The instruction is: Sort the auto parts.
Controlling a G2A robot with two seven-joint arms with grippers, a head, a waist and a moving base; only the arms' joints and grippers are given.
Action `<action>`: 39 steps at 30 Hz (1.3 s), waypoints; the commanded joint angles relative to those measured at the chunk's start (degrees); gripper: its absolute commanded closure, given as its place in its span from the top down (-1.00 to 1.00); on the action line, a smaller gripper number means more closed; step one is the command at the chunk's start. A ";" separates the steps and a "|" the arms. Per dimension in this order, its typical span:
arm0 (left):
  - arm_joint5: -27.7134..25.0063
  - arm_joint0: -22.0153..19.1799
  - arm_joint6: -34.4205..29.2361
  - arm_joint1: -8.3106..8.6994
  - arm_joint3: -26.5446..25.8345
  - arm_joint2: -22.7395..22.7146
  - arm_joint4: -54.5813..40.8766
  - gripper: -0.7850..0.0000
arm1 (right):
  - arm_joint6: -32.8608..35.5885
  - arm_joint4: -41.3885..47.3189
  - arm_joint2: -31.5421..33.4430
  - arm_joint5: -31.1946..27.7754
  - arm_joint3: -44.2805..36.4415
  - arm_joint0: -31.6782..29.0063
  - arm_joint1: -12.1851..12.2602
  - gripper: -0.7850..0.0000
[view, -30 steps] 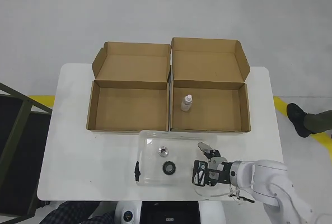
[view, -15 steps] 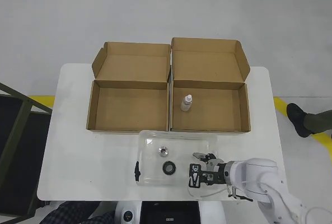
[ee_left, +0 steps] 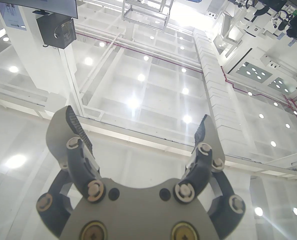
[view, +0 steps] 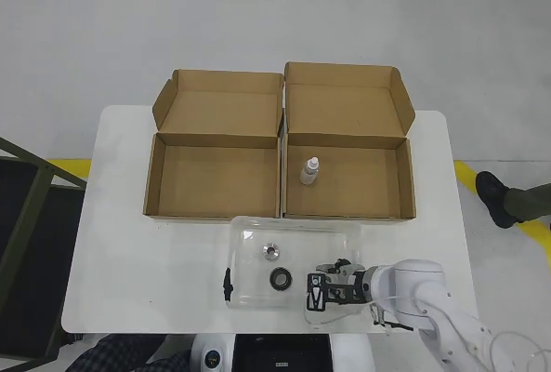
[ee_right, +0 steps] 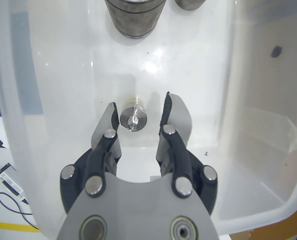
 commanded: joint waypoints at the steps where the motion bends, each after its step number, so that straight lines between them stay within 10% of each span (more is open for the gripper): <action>1: 0.00 0.00 0.00 0.00 0.00 0.00 0.00 1.00 | 0.18 0.28 -0.34 0.18 0.11 0.29 0.21 -0.90; 16: 0.00 0.00 0.00 0.00 0.00 0.00 0.00 1.00 | -1.12 8.06 0.69 1.46 -3.93 1.32 2.01 -1.00; 39: 0.00 0.00 0.00 0.00 0.00 0.00 0.00 1.00 | -40.15 18.64 7.82 9.52 0.49 3.80 1.34 -1.00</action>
